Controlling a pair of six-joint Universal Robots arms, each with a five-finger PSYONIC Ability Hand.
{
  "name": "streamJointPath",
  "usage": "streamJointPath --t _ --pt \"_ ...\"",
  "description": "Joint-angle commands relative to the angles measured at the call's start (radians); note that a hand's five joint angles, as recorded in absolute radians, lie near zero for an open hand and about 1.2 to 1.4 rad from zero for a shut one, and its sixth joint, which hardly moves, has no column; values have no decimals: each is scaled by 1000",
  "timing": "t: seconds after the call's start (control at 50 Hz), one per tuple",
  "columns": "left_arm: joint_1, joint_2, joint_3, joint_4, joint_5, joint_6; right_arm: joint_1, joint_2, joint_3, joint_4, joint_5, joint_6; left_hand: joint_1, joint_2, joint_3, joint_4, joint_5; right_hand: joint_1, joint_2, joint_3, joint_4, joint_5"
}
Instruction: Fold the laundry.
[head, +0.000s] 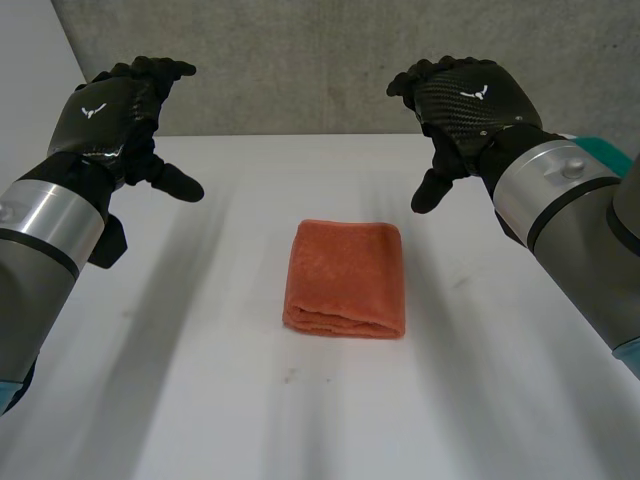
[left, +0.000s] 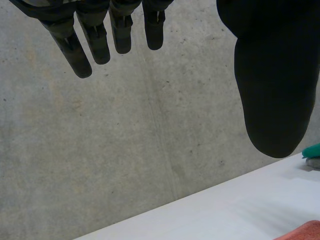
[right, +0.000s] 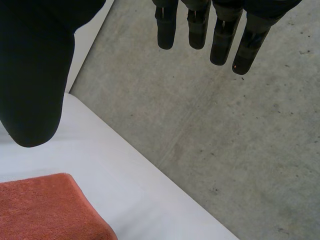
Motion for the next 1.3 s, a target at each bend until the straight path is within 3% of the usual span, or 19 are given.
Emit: streamJointPath --t 0.02,0.5,0.66,0.8,1.04,1.3 --pt "1 0 -1 2 2 -2 5 11 1 8 1 -15 -27 -29 -27 -20 -39 -18 -38 -36 -55 -62" --pt "1 -2 -1 4 2 -2 7 35 12 18 2 -13 -28 -29 -28 -21 -40 -18 -38 -36 -55 -62" --pt "1 -2 -1 4 2 -2 16 112 19 67 1 -12 -28 -29 -28 -21 -40 -18 -38 -36 -55 -62" --pt "1 -5 -1 4 4 -2 137 247 36 66 8 5 -28 -29 -28 -21 -40 -18 -38 -36 -55 -62" --pt "1 -13 -1 4 4 -2 171 406 122 -176 131 116 -28 -29 -28 -21 -40 -18 -38 -36 -55 -62" --pt "-1 -19 -1 5 4 -2 178 474 116 -219 142 117 -28 -29 -28 -21 -40 -18 -38 -36 -55 -62"
